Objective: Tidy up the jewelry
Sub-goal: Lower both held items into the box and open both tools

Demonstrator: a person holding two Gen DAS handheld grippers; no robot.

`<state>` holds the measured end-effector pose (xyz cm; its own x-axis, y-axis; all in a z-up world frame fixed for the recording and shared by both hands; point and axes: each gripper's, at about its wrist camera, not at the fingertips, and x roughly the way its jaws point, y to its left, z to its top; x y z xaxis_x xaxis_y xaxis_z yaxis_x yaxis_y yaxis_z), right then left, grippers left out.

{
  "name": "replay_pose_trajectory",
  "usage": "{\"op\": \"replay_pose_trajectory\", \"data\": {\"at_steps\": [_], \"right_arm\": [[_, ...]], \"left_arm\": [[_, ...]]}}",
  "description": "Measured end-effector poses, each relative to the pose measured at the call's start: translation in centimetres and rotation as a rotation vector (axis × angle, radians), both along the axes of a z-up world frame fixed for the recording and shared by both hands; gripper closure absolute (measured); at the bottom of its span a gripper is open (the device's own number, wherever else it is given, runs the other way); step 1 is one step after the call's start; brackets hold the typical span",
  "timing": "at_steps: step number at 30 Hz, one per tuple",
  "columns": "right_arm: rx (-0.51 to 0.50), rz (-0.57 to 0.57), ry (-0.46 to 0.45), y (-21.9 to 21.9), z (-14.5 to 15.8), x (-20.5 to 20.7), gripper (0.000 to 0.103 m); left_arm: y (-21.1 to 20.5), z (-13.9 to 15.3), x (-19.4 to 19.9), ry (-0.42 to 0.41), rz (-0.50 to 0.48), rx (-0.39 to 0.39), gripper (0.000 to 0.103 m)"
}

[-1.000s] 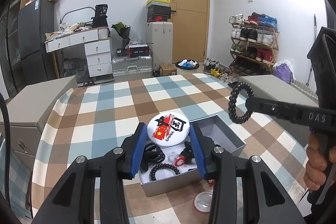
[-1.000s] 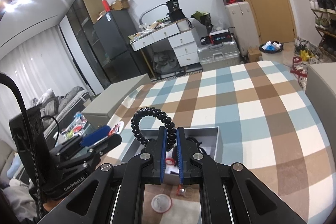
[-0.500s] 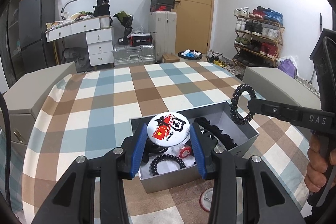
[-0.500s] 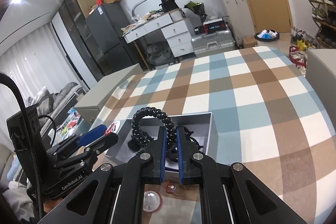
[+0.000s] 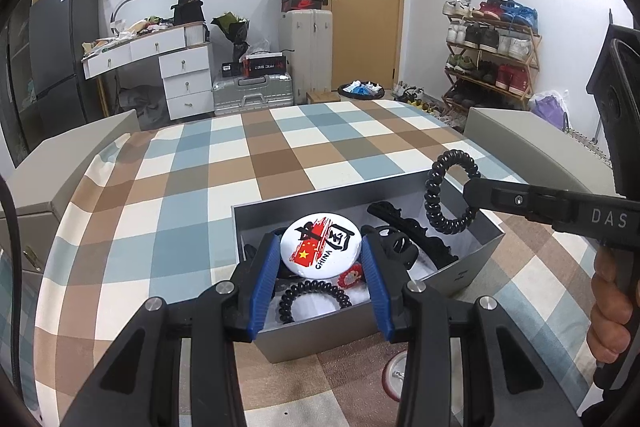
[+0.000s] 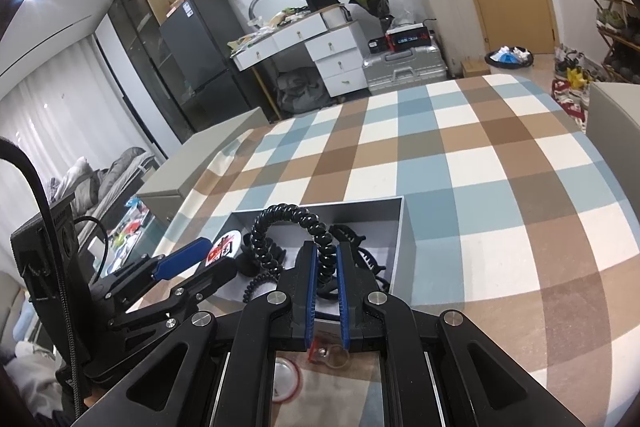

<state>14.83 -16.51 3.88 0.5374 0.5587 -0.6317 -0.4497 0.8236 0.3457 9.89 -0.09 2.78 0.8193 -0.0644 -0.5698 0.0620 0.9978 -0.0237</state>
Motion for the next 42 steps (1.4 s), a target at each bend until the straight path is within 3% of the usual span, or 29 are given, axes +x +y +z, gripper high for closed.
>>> {"op": "replay_pose_trajectory", "data": {"at_steps": [20,42], "right_arm": [[-0.039,0.008,0.038,0.8,-1.8,0.4,0.094],[-0.056,0.012,0.019,0.9,-1.0,-0.2,0.092]], "left_arm": [[-0.4,-1.0,0.2,0.015,0.001,-0.002,0.067],[-0.2,-0.9,0.4,0.044,-0.011,-0.04,0.066]]}}
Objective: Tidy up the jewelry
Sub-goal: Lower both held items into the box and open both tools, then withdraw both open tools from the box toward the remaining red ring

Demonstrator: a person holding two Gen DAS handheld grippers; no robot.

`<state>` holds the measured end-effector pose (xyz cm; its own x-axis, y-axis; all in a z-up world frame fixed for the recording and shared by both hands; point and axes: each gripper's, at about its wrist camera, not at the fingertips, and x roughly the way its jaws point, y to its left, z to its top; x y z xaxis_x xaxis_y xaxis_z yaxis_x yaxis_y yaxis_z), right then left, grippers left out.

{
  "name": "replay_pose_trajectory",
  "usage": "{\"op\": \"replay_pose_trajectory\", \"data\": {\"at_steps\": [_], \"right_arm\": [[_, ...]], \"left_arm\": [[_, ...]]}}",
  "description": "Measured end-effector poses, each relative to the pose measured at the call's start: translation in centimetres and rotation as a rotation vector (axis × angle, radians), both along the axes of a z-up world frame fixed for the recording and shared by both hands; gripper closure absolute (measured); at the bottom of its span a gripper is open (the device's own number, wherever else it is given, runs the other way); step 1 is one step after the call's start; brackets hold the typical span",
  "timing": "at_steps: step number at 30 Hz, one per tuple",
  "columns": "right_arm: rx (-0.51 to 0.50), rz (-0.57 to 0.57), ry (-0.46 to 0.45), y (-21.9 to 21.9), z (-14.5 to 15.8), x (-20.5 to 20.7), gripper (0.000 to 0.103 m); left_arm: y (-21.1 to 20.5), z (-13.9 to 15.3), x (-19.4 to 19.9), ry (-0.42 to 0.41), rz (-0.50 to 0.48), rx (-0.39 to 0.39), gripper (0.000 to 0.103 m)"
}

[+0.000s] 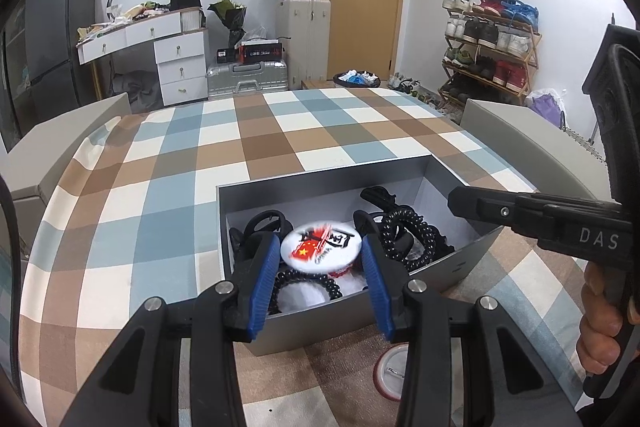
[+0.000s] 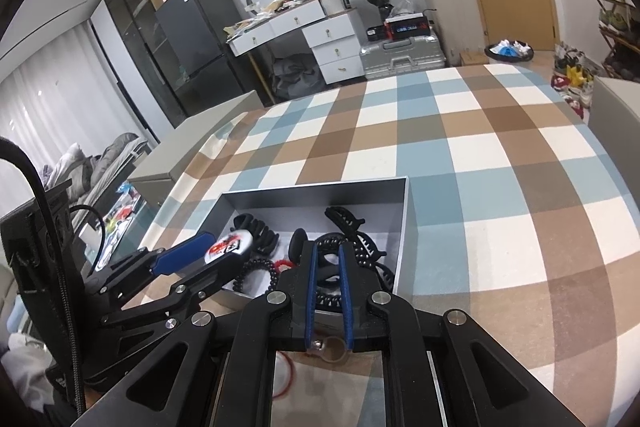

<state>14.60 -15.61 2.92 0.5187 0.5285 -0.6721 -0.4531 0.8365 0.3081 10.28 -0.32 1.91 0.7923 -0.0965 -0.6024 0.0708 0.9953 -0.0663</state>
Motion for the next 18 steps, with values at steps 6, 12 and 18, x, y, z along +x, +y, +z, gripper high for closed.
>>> {"op": "replay_pose_trajectory", "data": {"at_steps": [6,12,18], "right_arm": [[-0.021,0.007,-0.008,0.2,0.3,-0.2,0.089],[-0.043,0.023,-0.023,0.1,0.7,-0.7,0.065],[-0.043,0.057,-0.046,-0.9,1.5,-2.0,0.015]], "left_arm": [[0.1,0.2,0.0,0.01,0.006,-0.004,0.035],[0.2,0.5,-0.5,0.008,0.002,-0.038,0.018],[-0.3,1.0,-1.8,-0.017,0.01,-0.003,0.001]]}}
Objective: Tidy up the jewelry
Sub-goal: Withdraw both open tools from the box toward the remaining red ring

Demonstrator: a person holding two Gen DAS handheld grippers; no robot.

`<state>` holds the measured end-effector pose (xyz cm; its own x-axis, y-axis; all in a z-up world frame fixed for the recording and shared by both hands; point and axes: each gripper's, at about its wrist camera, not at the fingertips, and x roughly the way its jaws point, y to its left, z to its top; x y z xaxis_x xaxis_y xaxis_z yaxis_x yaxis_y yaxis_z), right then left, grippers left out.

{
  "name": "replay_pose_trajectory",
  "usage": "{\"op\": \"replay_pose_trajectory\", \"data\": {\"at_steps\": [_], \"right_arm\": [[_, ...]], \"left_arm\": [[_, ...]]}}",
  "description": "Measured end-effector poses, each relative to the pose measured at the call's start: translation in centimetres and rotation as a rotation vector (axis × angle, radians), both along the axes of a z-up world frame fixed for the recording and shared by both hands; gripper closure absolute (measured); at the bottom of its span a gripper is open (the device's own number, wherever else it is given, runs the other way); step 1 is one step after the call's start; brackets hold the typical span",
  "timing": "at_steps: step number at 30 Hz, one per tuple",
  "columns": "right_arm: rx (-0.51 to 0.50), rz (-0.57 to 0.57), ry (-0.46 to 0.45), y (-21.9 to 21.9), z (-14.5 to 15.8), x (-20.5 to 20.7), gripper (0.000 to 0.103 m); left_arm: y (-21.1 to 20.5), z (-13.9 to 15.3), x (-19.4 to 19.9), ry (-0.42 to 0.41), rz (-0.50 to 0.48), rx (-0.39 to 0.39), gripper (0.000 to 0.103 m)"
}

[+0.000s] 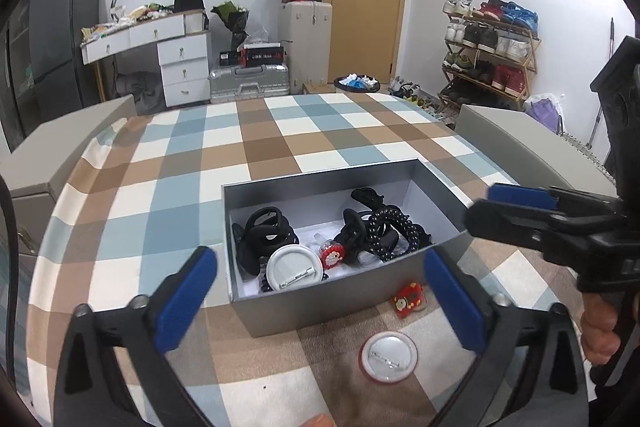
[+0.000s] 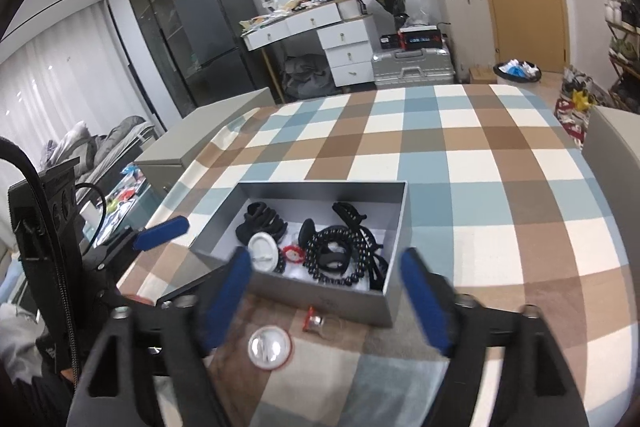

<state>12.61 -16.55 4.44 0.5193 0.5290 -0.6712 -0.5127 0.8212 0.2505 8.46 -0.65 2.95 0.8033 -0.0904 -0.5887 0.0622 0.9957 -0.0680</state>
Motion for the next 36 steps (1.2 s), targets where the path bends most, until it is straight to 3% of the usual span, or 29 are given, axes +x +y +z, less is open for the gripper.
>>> {"op": "replay_pose_trajectory", "data": {"at_steps": [3,6,12,23,36], "right_arm": [[0.005,0.014,-0.006,-0.4,-0.3,-0.8,0.004],[0.006,0.022,-0.017,-0.6,-0.5,-1.4,0.0],[0.024,0.023,-0.025,-1.3,-0.9,-2.5,0.0],[0.025,0.0,-0.004,-1.9,-2.7,-2.8,0.0],[0.027,0.013,0.007,-2.1,-4.6,-2.6,0.0]], "left_arm": [[0.2,-0.1,-0.5,0.006,-0.013,-0.015,0.001],[0.5,-0.4,-1.0,0.018,-0.015,-0.034,0.001],[0.3,-1.5,-2.2,0.042,-0.009,-0.032,0.001],[-0.9,-2.5,-3.4,0.033,-0.05,0.042,0.001],[-0.5,-3.1,-3.2,0.055,-0.021,0.0,0.001]]}}
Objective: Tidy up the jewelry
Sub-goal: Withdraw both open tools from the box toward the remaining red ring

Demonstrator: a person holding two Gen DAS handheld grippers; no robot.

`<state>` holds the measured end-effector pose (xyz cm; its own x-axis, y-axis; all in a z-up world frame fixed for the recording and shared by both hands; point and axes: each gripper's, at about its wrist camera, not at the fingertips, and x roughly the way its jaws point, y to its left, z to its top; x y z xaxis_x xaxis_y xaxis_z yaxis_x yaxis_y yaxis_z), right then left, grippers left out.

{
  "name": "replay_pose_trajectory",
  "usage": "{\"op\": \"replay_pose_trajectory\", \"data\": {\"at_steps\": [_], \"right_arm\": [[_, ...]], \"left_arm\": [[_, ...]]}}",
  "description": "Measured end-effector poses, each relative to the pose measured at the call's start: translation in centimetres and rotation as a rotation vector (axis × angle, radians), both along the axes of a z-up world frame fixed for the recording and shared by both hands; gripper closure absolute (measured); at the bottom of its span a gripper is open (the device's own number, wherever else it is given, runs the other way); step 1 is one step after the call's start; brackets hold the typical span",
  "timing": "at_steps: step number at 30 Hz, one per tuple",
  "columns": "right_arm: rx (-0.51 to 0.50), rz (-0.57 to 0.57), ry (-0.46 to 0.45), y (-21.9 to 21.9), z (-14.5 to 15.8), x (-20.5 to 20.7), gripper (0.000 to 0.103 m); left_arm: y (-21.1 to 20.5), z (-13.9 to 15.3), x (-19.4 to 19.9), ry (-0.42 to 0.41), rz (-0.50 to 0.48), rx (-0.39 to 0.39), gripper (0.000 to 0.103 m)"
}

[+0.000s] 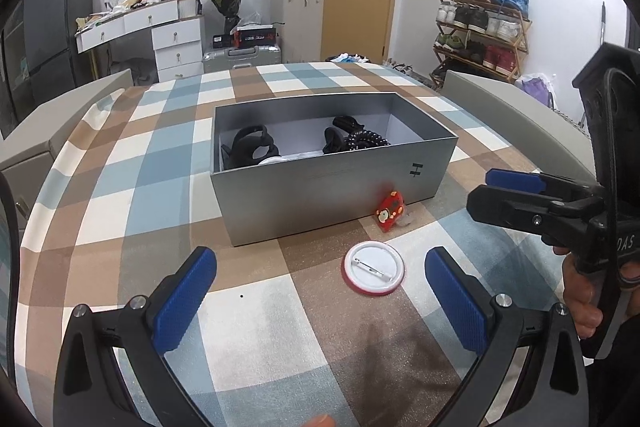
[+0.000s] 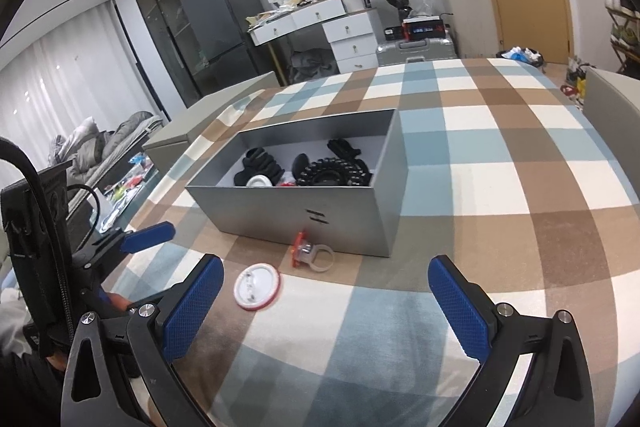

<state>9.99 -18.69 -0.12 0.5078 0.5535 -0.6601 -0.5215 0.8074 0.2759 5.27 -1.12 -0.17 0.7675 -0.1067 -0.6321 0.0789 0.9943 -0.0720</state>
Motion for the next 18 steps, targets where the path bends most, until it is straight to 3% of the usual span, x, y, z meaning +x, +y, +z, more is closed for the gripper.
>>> {"op": "replay_pose_trajectory", "data": {"at_steps": [6,13,18], "right_arm": [[0.059,0.01,-0.001,-0.7,0.2,0.1,0.0],[0.102,-0.096,-0.062,-2.2,1.0,-0.5,0.0],[0.118,-0.155,-0.046,-2.9,1.0,-0.4,0.0]], "left_arm": [[-0.1,-0.2,0.3,0.026,0.036,0.025,0.001],[-0.8,-0.2,-0.3,-0.004,0.05,0.084,0.001],[-1.0,-0.4,-0.2,0.0,0.049,0.105,0.001]]}}
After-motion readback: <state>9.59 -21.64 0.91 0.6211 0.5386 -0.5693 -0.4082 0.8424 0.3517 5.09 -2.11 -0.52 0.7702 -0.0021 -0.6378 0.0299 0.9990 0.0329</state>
